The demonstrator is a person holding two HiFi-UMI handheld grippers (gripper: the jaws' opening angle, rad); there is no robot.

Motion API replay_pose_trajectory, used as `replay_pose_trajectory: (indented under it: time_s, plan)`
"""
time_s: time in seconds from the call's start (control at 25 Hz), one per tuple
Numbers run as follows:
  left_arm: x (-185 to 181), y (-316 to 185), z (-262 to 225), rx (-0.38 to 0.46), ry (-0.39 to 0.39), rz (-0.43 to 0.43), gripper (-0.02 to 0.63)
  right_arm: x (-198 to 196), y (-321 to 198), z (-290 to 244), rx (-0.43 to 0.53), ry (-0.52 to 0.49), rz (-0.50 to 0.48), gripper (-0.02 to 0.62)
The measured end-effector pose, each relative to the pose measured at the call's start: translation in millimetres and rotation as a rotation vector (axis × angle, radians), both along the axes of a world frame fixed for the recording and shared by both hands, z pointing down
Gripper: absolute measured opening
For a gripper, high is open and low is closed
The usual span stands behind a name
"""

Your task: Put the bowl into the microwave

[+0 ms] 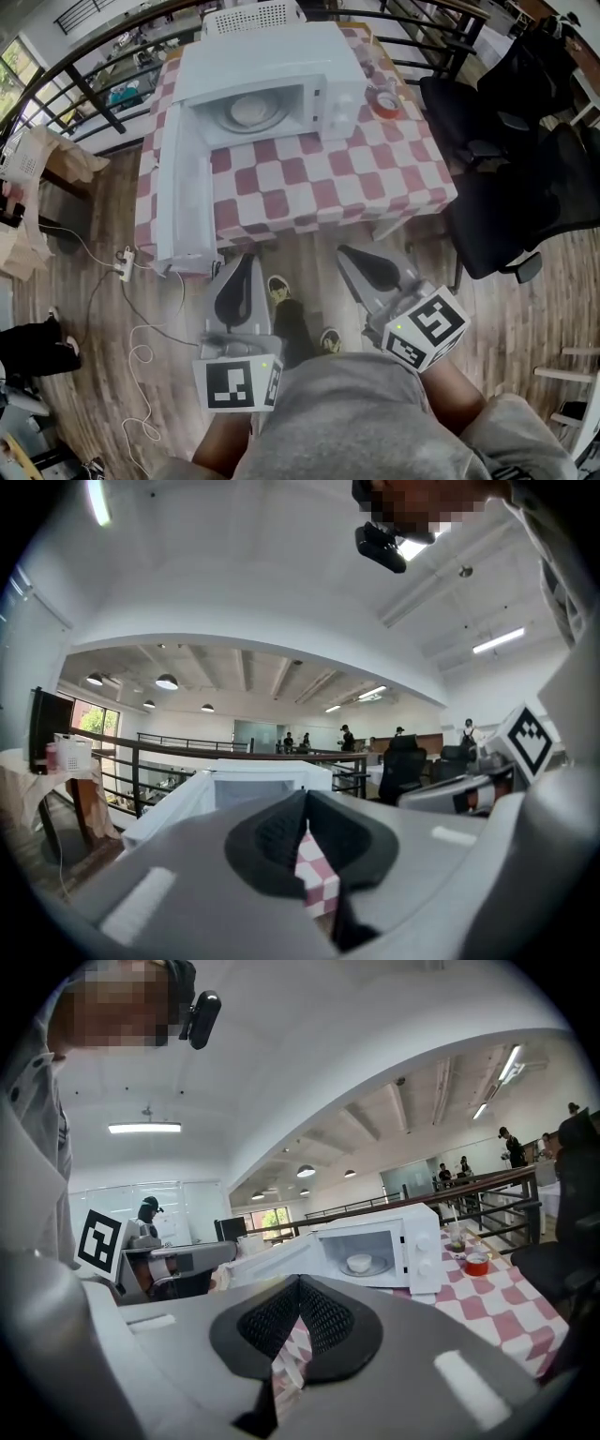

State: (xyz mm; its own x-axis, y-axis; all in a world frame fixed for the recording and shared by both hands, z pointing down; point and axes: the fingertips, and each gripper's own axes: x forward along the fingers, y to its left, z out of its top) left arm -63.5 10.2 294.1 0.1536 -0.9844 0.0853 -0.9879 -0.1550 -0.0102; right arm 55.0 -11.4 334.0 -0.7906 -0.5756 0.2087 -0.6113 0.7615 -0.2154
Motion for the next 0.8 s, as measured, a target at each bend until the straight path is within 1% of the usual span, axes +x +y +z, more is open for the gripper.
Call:
replay_pose_trajectory:
  time_s: [0.12,0.24,0.28,0.44,0.64,0.8]
  plan:
    - [9.1,20.9,-14.0,0.103,-0.002,0.034,0.011,17.8,28.8,2.6,0.003,-0.004,0.002,-0.005]
    - [9.7,26.6,-23.8,0.152,0.044,0.048,0.011,29.7,48.1,-1.9,0.013,-0.011,-0.007,-0.005]
    - [9.8,28.4,-23.6,0.157,0.043,0.046,0.011,33.2,53.2,-3.7,0.014,-0.016,-0.01,-0.005]
    - [15.3,32.1,-14.4,0.145,-0.02,0.032,0.011,44.1,64.1,-6.6,0.015,-0.033,-0.009,-0.005]
    - [24.8,28.1,-11.5,0.134,-0.044,0.041,0.011,45.9,60.7,-7.5,0.019,-0.042,0.0,-0.005]
    - [27.9,24.2,-7.9,0.116,-0.053,0.057,0.011,45.6,50.3,-7.4,0.012,-0.041,0.029,-0.005]
